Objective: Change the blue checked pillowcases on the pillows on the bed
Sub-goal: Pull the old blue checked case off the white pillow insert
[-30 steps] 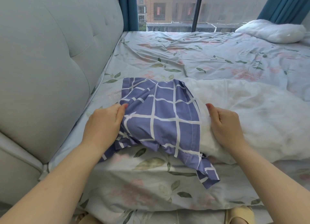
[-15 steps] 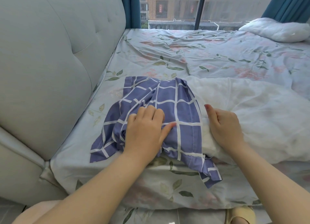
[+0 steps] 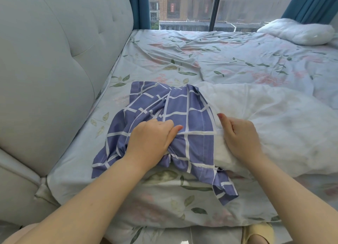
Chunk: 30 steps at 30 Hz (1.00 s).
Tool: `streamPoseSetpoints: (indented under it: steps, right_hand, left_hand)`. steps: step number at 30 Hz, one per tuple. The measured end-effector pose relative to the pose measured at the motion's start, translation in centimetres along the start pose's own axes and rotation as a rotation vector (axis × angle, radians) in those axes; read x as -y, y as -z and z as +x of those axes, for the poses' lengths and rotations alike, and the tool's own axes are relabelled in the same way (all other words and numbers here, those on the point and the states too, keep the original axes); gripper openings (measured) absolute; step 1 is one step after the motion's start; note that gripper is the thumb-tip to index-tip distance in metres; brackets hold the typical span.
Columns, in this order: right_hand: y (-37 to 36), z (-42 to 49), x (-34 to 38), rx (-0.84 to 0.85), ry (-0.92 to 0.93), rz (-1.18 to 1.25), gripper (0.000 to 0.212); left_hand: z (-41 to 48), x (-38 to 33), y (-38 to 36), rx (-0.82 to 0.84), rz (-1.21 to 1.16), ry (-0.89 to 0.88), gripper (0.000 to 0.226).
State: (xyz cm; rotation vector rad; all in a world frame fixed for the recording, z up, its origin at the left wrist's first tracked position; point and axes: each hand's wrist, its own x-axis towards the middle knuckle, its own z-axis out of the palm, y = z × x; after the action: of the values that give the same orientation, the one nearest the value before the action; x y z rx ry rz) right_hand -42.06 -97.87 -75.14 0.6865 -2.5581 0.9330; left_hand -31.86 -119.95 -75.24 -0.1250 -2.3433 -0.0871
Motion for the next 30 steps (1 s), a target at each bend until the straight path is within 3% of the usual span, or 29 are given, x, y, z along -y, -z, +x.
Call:
streamPoseSetpoints:
  steps: [9,17,23,30]
  right_hand:
    - [0.9,0.6,0.3,-0.059,-0.012,0.143,0.06]
    - [0.9,0.7,0.3,-0.057,-0.024,0.158,0.059]
    - [1.4,0.9,0.0,-0.078,-0.084,0.181,0.057]
    - [1.2,0.8,0.1,-0.074,-0.082,0.207,0.056]
  left_hand:
    - [0.3,-0.2,1.0,-0.054,-0.014,0.047,0.054]
    - [0.1,0.5,0.9,0.055,-0.085,0.026,0.047]
    - [-0.3,2.7,1.6,0.125,-0.206,0.151,0.036]
    - [-0.7,2.9,1.8,0.182,-0.192,0.139,0.04]
